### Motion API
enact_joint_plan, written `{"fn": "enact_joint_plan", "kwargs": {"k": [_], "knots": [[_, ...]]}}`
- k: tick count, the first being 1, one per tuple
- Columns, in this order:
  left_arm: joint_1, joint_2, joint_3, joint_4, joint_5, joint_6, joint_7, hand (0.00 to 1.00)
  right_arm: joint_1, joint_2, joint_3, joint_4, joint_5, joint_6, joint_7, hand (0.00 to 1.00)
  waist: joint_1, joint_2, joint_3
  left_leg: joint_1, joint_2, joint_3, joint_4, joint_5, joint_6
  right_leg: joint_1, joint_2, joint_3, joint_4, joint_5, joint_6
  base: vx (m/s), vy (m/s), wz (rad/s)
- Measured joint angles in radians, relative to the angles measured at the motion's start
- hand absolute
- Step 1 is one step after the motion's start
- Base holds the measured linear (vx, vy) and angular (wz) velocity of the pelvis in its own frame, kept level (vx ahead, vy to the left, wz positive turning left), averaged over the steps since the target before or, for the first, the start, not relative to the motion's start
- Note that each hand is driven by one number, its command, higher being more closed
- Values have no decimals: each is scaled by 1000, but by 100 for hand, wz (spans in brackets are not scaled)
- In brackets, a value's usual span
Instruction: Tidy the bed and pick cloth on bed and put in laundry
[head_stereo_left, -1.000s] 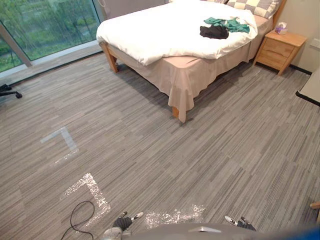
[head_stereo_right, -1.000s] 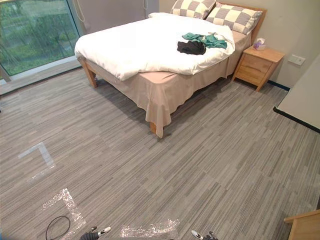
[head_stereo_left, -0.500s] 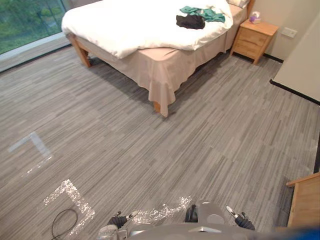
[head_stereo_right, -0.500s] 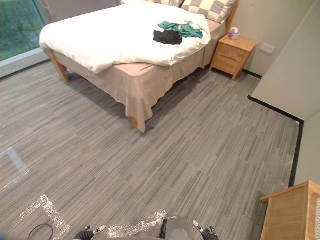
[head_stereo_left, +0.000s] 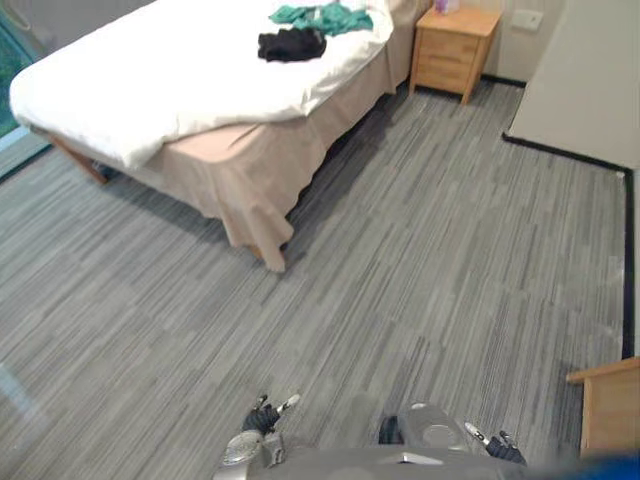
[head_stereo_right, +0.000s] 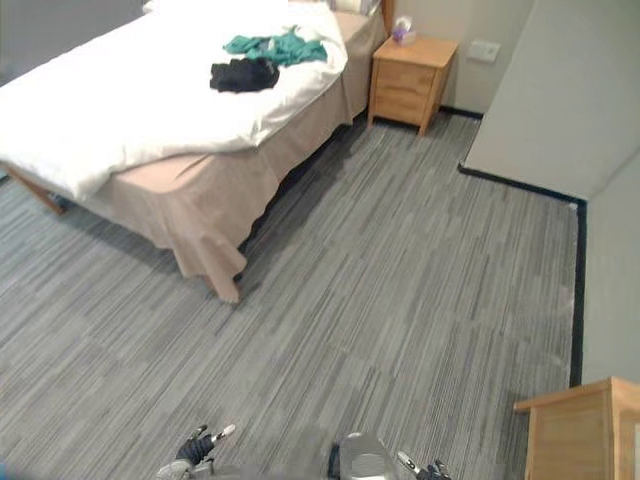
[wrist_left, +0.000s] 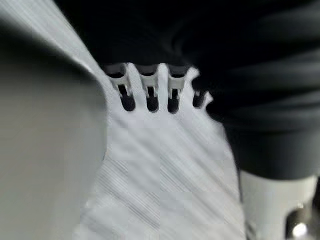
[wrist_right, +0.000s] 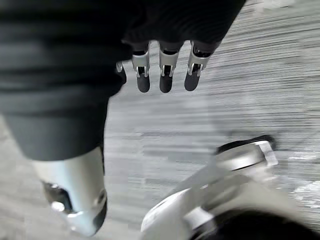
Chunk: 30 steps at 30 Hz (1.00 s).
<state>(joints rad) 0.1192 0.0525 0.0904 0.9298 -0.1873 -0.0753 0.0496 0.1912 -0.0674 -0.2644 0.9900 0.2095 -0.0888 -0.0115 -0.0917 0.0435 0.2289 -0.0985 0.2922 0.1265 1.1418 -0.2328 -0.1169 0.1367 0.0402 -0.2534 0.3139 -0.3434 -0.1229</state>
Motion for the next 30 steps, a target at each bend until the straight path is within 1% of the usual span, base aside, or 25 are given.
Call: {"fn": "enact_joint_plan", "kwargs": {"k": [1, 2, 3, 4, 5, 6, 7, 8, 9, 10, 12, 13, 14, 15, 17, 18, 19, 20, 21, 23, 24, 25, 27, 29, 30], "knots": [[-1, -2, 7, -17, -6, -13, -4, 0, -35, -3, 1, 12, 0, 7, 3, 0, 7, -6, 12, -71, -55, 17, -41, -42, 24, 67, 1, 23, -51, 3, 5, 483, -25, -58], [-2, -4, 17, -31, -39, -27, -10, 0, -56, -3, -1, 14, 0, 16, 8, 0, 31, -8, 26, -127, -97, 67, -122, -74, 70, 125, -10, 48, -89, 5, 8, 501, -6, -61], [-3, -9, 26, -40, -42, -32, -12, 0, -67, -2, -1, 15, 0, 20, 10, 0, 40, -10, 28, -151, -117, 96, -193, -80, 84, 150, -18, 53, -100, 5, 14, 537, 32, -67], [-4, -13, 29, -43, -58, -46, -17, 0, -79, -1, -3, 21, 0, 20, 17, 0, 49, -11, 31, -178, -155, 173, -389, -51, 104, 191, -36, 49, -111, 5, 57, 445, 46, -47], [-2, -15, 29, -42, -61, -49, -19, 0, -81, -2, -3, 19, 0, 20, 24, 0, 50, -8, 29, -179, -168, 211, -509, -4, 111, 205, -38, 45, -118, 5, 79, 569, 91, -42], [13, -26, 28, -39, -66, -51, -21, 0, -74, -9, -8, 7, -2, 16, 38, 0, 52, 23, 13, -176, -182, 290, -768, 158, 138, 246, -11, 49, -141, 10, 100, 595, 158, -30], [21, -35, 46, -35, -80, -62, -21, 0, -81, -4, -20, 17, -11, 16, 44, 0, 63, 21, 3, -165, -201, 318, -829, 262, 295, 291, -10, 70, -154, 1, 121, 606, 168, 0], [13, -26, 59, -33, -77, -65, -18, 0, -79, 14, -20, 14, -16, 13, 48, 0, 55, -16, -11, -160, -224, 342, -843, 243, 268, 296, -34, 59, -171, 16, 134, 599, 189, 32], [4, -26, 71, -35, -77, -68, -12, 0, -72, 35, -23, 17, -24, 1, 49, 0, 58, -39, -31, -169, -244, 358, -843, 215, 294, 301, -57, 49, -189, 64, 166, 551, 184, 38], [-5, -22, 69, -21, -78, -67, 1, 0, -82, 43, -44, 30, -32, -8, 48, 0, 81, -48, -33, -163, -258, 389, -826, 190, 298, 314, -68, 47, -214, 120, 164, 536, 200, 26], [-16, -19, 63, 11, -79, -61, 7, 0, -85, 52, -52, 50, -37, -5, 46, 0, 80, -40, -43, -157, -266, 466, -791, 150, 326, 331, -81, 32, -213, 209, 173, 585, 243, 52], [-15, -13, 56, 29, -79, -57, 18, 0, -83, 47, -52, 51, -39, -4, 44, 0, 85, -34, -57, -138, -282, 466, -802, 119, 327, 314, -89, 32, -169, 240, 175, 736, 306, 76], [-13, -9, 42, 45, -100, -39, 38, 0, -86, 49, -55, 64, -40, -1, 39, 0, 98, -41, -69, -79, -325, 445, -848, 66, 326, 273, -115, 19, -3, 258, 188, 498, 181, 55], [-13, -1, 32, 50, -103, -34, 42, 0, -89, 52, -55, 73, -40, 1, 37, 0, 100, -53, -75, -65, -343, 430, -853, 58, 321, 243, -135, 13, 98, 262, 203, 482, 140, 57], [-16, 9, 10, 66, -102, -24, 40, 0, -104, 48, -61, 88, -38, -1, 22, 0, 94, -57, -81, -1, -385, 366, -864, 19, 322, 88, -202, 6, 489, 245, 255, 343, 42, 66], [-16, 9, 3, 73, -101, -24, 40, 0, -108, 45, -63, 87, -38, -5, 18, 0, 90, -54, -83, 21, -391, 348, -872, 14, 319, 47, -218, -6, 571, 229, 259, 412, 59, 76], [-16, 11, -14, 80, -97, -22, 38, 0, -108, 39, -63, 85, -38, -13, 11, 0, 81, -45, -88, 70, -398, 317, -903, 12, 313, -30, -246, -27, 677, 185, 245, 363, 58, 66], [-17, 11, -23, 87, -97, -19, 37, 0, -108, 32, -62, 83, -37, -23, 8, 0, 83, -40, -91, 116, -400, 287, -931, 14, 303, -98, -266, -35, 715, 141, 247, 340, 52, 69], [-19, 15, -35, 89, -99, -18, 39, 0, -110, 29, -62, 80, -37, -30, 9, 0, 90, -36, -88, 146, -400, 268, -945, 17, 298, -124, -269, -35, 711, 116, 253, 357, 11, 82], [-38, 35, -93, 95, -107, -9, 40, 0, -101, 22, -54, 73, -27, -42, 12, 0, 73, -35, -83, 233, -400, 167, -1005, 34, 270, -206, -279, -32, 595, 43, 249, 263, -58, 117], [-46, 34, -99, 95, -108, -2, 40, 0, -96, 21, -49, 70, -17, -43, 16, 0, 73, -43, -82, 250, -400, 134, -1018, 36, 264, -224, -285, -30, 547, 41, 244, 184, -149, 140], [-61, 35, -109, 95, -108, 5, 40, 0, -91, 23, -46, 68, -4, -43, 27, 0, 74, -58, -81, 273, -399, 70, -1033, 27, 239, -257, -287, -14, 460, 41, 244, 211, -189, 152], [-70, 35, -108, 92, -108, 9, 40, 0, -73, 30, -43, 66, 8, -44, 33, 0, 67, -73, -79, 282, -391, -34, -1034, 21, 224, -295, -280, 41, 324, 51, 235, 250, -237, 159], [-65, 31, -94, 91, -107, 12, 40, 0, -63, 31, -38, 67, 31, -43, 39, 0, 54, -73, -79, 285, -375, -126, -1033, 12, 219, -304, -250, 137, 182, 87, 219, 257, -256, 140], [-61, 30, -76, 87, -106, 12, 39, 0, -61, 33, -27, 66, 44, -45, 45, 0, 54, -82, -83, 281, -368, -161, -1020, -2, 194, -294, -228, 197, 78, 140, 216, 312, -327, 110]]}}
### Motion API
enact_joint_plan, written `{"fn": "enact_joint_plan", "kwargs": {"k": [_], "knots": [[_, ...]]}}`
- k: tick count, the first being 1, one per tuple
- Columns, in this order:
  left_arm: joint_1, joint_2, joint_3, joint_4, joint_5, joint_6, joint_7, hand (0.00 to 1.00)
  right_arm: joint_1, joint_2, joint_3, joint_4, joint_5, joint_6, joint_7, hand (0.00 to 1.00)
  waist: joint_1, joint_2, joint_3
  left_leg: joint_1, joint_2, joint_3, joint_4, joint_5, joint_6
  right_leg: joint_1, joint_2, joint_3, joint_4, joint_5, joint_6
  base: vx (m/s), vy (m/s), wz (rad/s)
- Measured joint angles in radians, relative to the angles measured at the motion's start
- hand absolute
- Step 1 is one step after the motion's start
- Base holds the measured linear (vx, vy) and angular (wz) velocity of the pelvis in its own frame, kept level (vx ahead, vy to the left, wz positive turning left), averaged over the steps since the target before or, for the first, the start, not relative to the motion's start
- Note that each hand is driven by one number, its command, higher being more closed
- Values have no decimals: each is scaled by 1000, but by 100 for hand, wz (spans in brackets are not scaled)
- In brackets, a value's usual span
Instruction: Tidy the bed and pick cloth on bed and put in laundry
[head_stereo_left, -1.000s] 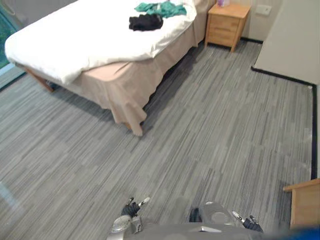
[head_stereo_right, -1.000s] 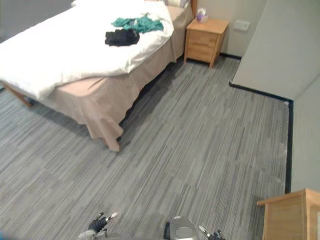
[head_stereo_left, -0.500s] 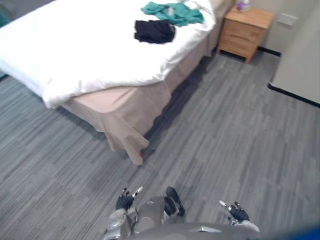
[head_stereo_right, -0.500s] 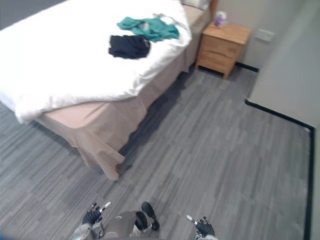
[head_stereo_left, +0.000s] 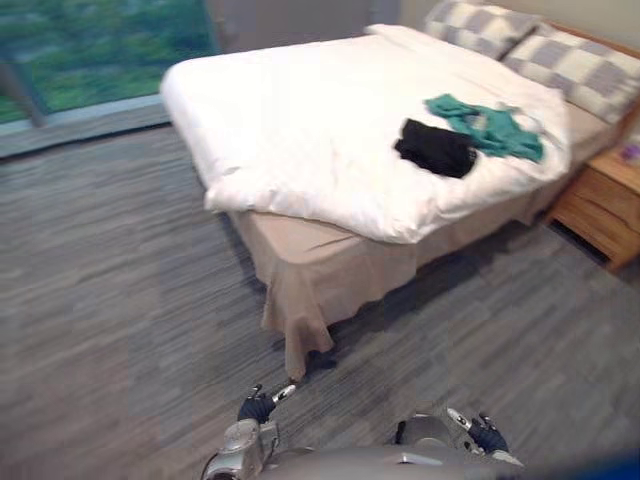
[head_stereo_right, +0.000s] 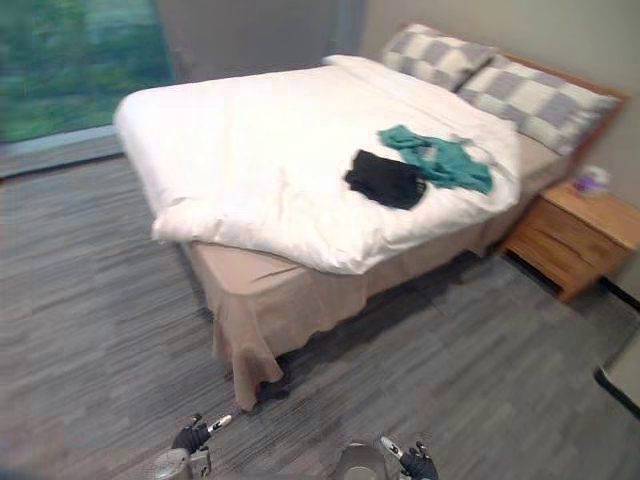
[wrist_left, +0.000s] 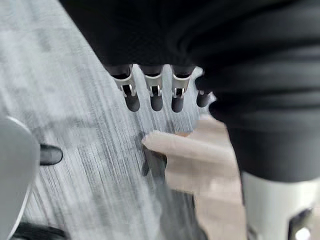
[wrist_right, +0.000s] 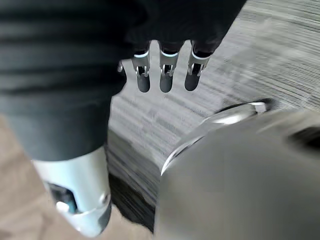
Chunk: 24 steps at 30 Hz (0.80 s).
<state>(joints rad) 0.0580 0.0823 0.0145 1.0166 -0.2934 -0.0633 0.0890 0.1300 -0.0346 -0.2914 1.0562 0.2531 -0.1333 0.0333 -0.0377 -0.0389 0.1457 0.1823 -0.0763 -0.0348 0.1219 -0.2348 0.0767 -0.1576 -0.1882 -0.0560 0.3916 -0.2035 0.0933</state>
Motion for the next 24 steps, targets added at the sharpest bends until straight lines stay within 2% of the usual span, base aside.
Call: {"fn": "enact_joint_plan", "kwargs": {"k": [1, 2, 3, 4, 5, 7, 10, 12, 13, 14, 16, 17, 18, 19, 20, 22, 24], "knots": [[2, 10, 15, -8, 1, -2, -1, 0, 4, 18, 21, -1, 1, -4, 5, 0, 11, -32, -9, -13, -2, -7, 34, -31, -28, 24, 3, 34, -106, 100, -6, 320, -345, 90], [0, 9, 31, -5, 5, -2, 1, 0, 7, 13, 22, 2, 5, -5, 8, 0, 18, -30, -7, -11, 13, -8, 51, -45, -40, 35, 4, 31, -103, 122, 19, 309, -338, 60], [14, -3, 36, -8, 11, -6, 1, 0, 2, -4, 28, -9, 10, -7, 12, 0, 23, -1, -17, -23, 61, 56, 62, -44, -87, 54, 27, -13, -118, 118, 0, 294, -293, 53], [18, -25, 36, -8, 13, -11, 1, 0, -3, -16, 36, -12, 10, -7, 23, 0, 14, 26, -27, -14, 95, 90, 49, -34, -97, 72, 50, -45, -143, 116, -5, 367, -285, 47], [17, -36, 36, -8, 12, -14, 3, 0, -18, -22, 67, -8, 9, -3, 34, 0, 23, 40, -26, 4, 116, 92, 28, -20, -122, 94, 69, -54, -163, 114, -8, 305, -204, 32], [19, -37, 35, 2, 12, -14, 5, 0, -27, -25, 101, -5, 7, 5, 56, 0, 26, 48, -28, 30, 139, 99, 9, 0, -145, 144, 90, -71, -209, 117, -14, 290, -178, 14], [21, -34, 36, 15, 10, -21, 5, 0, -56, -28, 116, 24, -24, 20, 84, 0, 28, 52, -31, 36, 155, 110, 29, 1, -147, 203, 111, -81, -284, 127, -27, 168, -93, 3], [21, -31, 38, 21, 10, -37, 6, 0, -58, -25, 118, 31, -42, 29, 90, 0, 30, 43, -27, -5, 154, 114, 107, -6, -158, 210, 106, -88, -299, 128, -28, 80, -43, 9], [21, -22, 38, 24, 11, -46, 7, 0, -61, -27, 138, 32, -43, 35, 91, 0, 29, 33, -22, -60, 151, 131, 226, -9, -163, 223, 99, -101, -318, 128, -28, 53, -54, 18], [19, -19, 42, 24, 10, -57, 12, 0, -60, -35, 147, 31, -42, 44, 90, 0, 30, 38, -6, -122, 165, 162, 366, -8, -163, 254, 97, -110, -341, 130, -31, 48, -56, 18], [21, -14, 68, 24, 10, -75, 23, 0, -68, -43, 148, 30, -41, 63, 84, 0, 35, 31, 19, -187, 200, 209, 539, -16, -173, 302, 77, -124, -354, 125, -42, 76, 20, 17], [26, -25, 65, 24, 11, -80, 24, 0, -73, -60, 146, 33, -42, 80, 75, 0, 37, 51, 21, -190, 230, 243, 478, -85, -158, 314, 74, -127, -354, 125, -42, 90, 74, 16], [27, -34, 63, 23, 11, -80, 24, 0, -75, -69, 145, 32, -41, 86, 72, 0, 37, 64, 22, -192, 240, 247, 413, -80, -165, 315, 74, -128, -354, 124, -39, 78, 102, 16], [29, -48, 57, 23, 10, -81, 24, 0, -77, -81, 139, 30, -37, 92, 71, 0, 36, 96, 28, -190, 253, 245, 264, -26, -169, 312, 78, -138, -356, 121, -17, 58, 125, 11], [30, -46, 58, 26, 6, -84, 27, 0, -84, -84, 138, 30, -32, 102, 70, 0, 37, 98, 23, -155, 221, 246, 193, -18, -152, 307, 66, -131, -363, 126, 2, 57, 134, 11], [35, -30, 52, 25, -24, -98, 37, 0, -86, -64, 141, 30, -32, 106, 71, 0, 41, 68, 26, -136, 185, 249, 132, 12, -136, 309, 38, -130, -375, 129, 8, 17, 94, 9], [43, -11, 52, 25, -93, -101, 72, 0, -83, -61, 140, 32, -30, 108, 69, 0, 49, 58, 27, -111, 174, 262, 109, 20, -134, 319, 28, -130, -378, 131, 12, 15, 51, -7]]}}
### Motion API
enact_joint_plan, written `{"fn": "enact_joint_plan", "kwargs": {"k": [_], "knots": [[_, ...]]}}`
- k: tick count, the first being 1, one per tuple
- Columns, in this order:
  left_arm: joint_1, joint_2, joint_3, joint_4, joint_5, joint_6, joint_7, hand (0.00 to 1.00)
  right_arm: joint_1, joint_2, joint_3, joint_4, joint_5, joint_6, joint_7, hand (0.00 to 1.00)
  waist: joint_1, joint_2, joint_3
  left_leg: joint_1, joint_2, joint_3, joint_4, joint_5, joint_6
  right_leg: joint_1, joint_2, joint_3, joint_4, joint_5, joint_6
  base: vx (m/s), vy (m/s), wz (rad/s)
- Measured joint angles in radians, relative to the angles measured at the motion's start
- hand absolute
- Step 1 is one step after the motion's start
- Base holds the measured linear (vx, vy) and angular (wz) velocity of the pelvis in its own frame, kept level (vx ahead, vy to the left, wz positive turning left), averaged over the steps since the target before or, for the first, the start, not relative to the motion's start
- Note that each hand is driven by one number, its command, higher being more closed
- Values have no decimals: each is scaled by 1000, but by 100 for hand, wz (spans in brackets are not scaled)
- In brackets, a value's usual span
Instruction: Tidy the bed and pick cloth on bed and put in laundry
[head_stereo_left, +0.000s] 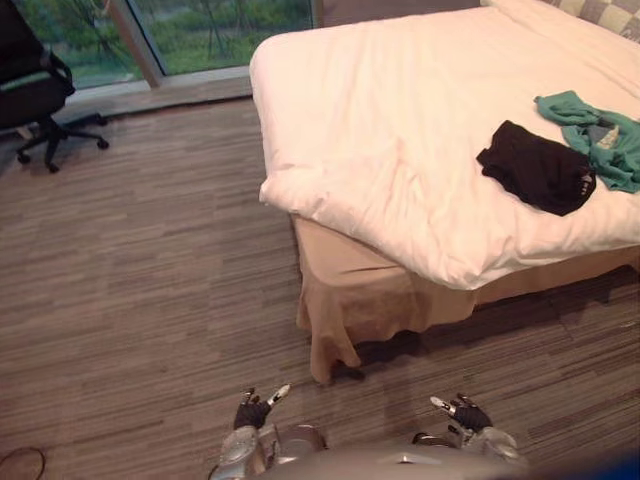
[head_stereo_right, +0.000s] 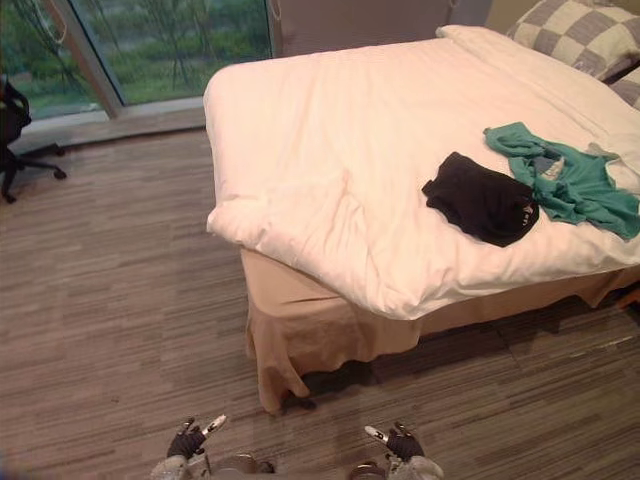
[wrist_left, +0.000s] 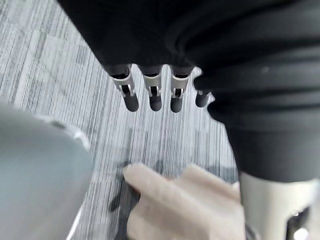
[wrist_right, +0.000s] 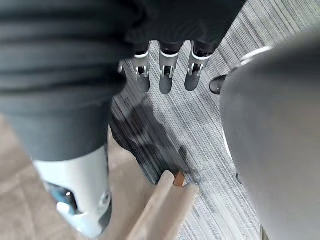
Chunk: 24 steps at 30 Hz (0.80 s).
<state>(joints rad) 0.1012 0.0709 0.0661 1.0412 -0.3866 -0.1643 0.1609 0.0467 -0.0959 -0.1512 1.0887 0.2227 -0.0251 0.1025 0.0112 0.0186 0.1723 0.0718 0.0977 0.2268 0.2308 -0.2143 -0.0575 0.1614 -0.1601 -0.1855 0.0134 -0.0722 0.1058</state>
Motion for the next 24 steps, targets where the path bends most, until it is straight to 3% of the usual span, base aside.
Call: {"fn": "enact_joint_plan", "kwargs": {"k": [5, 7, 13, 16, 20, 24], "knots": [[2, -1, 76, -11, -144, -30, 122, 0, 15, -1, -46, 0, 29, 12, -5, 0, -7, 0, -7, 60, -31, -18, -127, 74, -3, 23, -17, -37, -9, -3, 6, -14, -30, 16], [-1, 3, 142, -63, -185, -62, 157, 0, 22, -5, -75, 0, 32, 23, -9, 0, -6, 3, -7, 68, -29, -24, -169, 109, -8, 21, -14, -51, -9, -3, 6, -35, -71, 21], [6, 33, 292, -291, -257, -220, 220, 0, 38, -36, -106, -3, 52, 56, -1, 0, 2, 16, -14, 85, -22, -54, -241, 162, -10, 19, -2, -89, -8, -3, -2, -85, -59, 16], [-7, 86, 359, -438, -254, -288, 267, 0, 47, -35, -116, -13, 73, 56, 11, 0, 4, 10, -18, 84, -23, -73, -295, 194, -8, 13, 4, -112, -18, -4, -5, -90, -42, 18], [-55, 191, 437, -491, -221, -390, 310, 0, 49, -35, -118, -23, 91, 65, 14, 0, 8, 0, -35, 81, -28, -74, -326, 212, -7, 4, 14, -120, -41, 9, -7, 1, -15, 5], [-93, 283, 462, -582, -179, -408, 292, 0, 59, -31, -118, -39, 129, 82, 10, 0, 11, -7, -46, 81, -30, -74, -327, 211, -9, 16, 13, -123, -52, 13, -6, 80, 4, 3]]}}
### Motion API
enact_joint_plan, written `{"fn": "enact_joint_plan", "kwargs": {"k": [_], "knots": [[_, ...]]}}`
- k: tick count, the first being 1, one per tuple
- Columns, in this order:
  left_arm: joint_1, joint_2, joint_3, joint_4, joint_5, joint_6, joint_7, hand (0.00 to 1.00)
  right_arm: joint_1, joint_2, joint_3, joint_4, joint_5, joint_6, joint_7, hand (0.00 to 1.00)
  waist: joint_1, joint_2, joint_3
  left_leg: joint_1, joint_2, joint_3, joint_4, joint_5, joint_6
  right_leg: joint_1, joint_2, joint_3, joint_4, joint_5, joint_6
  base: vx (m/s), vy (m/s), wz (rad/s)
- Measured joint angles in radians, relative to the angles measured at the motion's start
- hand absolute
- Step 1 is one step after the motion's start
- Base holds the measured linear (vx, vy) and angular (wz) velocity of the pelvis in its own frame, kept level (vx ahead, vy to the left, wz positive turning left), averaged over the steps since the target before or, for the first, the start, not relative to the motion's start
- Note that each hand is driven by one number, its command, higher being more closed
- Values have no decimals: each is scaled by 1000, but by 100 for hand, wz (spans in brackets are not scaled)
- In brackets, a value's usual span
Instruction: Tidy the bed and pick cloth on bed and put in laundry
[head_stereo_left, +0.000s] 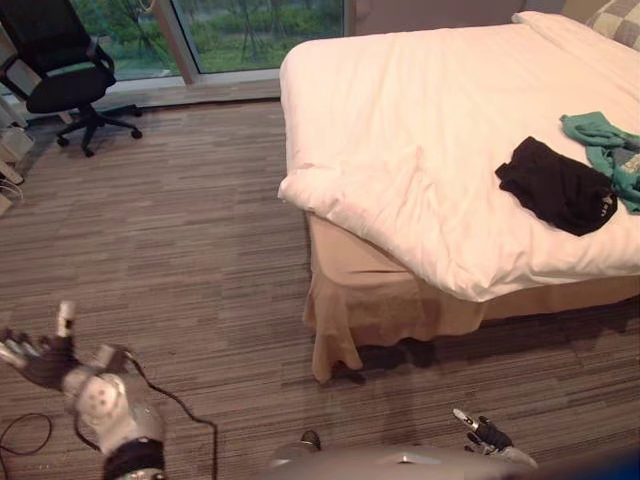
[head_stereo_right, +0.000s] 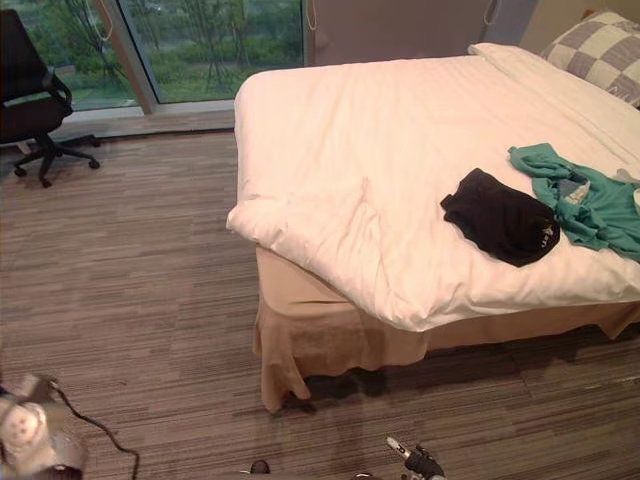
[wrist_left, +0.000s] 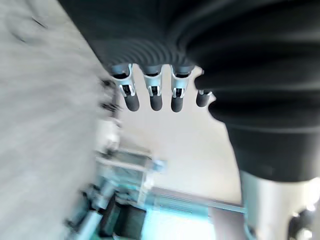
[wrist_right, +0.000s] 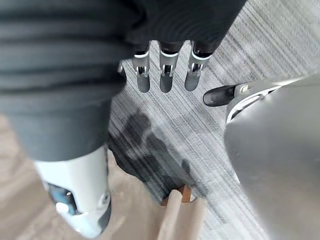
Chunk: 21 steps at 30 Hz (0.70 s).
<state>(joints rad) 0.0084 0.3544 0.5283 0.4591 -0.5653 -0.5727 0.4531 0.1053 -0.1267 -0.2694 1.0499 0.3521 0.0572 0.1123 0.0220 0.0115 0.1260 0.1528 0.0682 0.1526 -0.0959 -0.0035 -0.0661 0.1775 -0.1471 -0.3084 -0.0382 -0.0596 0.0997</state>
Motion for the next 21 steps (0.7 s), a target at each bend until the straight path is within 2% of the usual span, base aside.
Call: {"fn": "enact_joint_plan", "kwargs": {"k": [2, 3, 4, 5, 7, 8, 9, 12, 13, 15, 16, 19, 21], "knots": [[-24, 30, -22, -62, 40, 6, -50, 0, 4, 1, 0, -15, 10, 13, -7, 0, 0, 1, -1, 0, -1, 2, 0, -1, -1, 3, -1, 0, -6, 1, 0, 48, 3, 2], [-44, 57, -58, -66, 133, -59, -53, 0, 4, 2, 0, -15, 14, 17, -10, 0, -2, 4, -2, 0, 0, 8, 0, -1, -1, 4, -1, 3, -10, 1, 1, 38, 2, -6], [-67, 82, -90, -79, 292, -170, -33, 0, 7, 3, -2, -14, 15, 24, -10, 0, -1, 4, -2, 3, 1, 23, 0, -2, -3, 4, 1, 16, -14, 3, 0, 29, 4, -10], [-85, 100, -110, -93, 361, -203, -20, 0, 9, 3, -4, -14, 15, 27, -9, 0, -1, 5, -3, 4, 1, 34, 0, -2, -3, 3, 1, 22, -15, 3, 0, 6, 3, -17], [-203, 184, -219, -125, 617, -218, 73, 0, 15, 3, -27, -14, -4, 34, -6, 0, -9, 16, -10, 4, 6, 68, 0, -3, -4, -9, 4, 39, -14, 8, -3, -29, 1, -27], [-237, 201, -253, -126, 668, -214, 95, 0, 15, 3, -35, -14, -5, 33, -6, 0, -11, 21, -12, 3, 7, 80, 0, -3, -5, -20, 5, 49, -14, 10, -5, -57, 6, -53], [-330, 221, -354, -146, 818, -144, 153, 0, 17, 2, -39, -14, -4, 24, -7, 0, -28, 36, -19, -20, 9, 107, 0, -4, -6, -54, 6, 75, -11, 20, -7, -63, 5, -46], [-421, 211, -462, -169, 931, -47, 192, 0, 12, 6, -39, -14, -2, 9, -11, 0, -58, 50, -16, -77, 11, 117, 0, 0, -1, -127, 6, 91, 13, 25, -8, -73, 0, -22], [-487, 203, -533, -188, 860, 64, 155, 0, 5, 10, -38, -14, 21, -5, -19, 0, -81, 54, 11, -111, 11, 126, -1, 11, 1, -173, 6, 103, 27, 32, -10, -78, 2, -16], [-565, 186, -545, -149, 773, 193, 123, 0, -1, 11, -36, -14, 49, -14, -32, 0, -92, 49, 38, -142, 15, 143, 0, 20, 1, -217, 7, 122, 30, 44, -15, -83, 5, -29], [-657, 184, -543, -37, 731, 257, 119, 0, -7, 9, -37, -15, 72, -26, -42, 0, -99, 41, 68, -165, 18, 156, 0, 31, 1, -255, 11, 138, 34, 54, -19, -54, -4, -32], [-740, 179, -537, 76, 694, 299, 132, 0, -25, 5, -35, -44, 96, -38, -55, 0, -120, 36, 124, -194, 19, 178, 0, 40, 1, -311, 12, 164, 64, 54, -22, -17, -12, -24], [-769, 160, -539, 84, 695, 333, 146, 0, -32, 7, -18, -84, 96, -51, -56, 0, -117, 38, 141, -211, 18, 213, 1, 40, 0, -359, 11, 198, 89, 52, -23, 12, 12, -38]]}}
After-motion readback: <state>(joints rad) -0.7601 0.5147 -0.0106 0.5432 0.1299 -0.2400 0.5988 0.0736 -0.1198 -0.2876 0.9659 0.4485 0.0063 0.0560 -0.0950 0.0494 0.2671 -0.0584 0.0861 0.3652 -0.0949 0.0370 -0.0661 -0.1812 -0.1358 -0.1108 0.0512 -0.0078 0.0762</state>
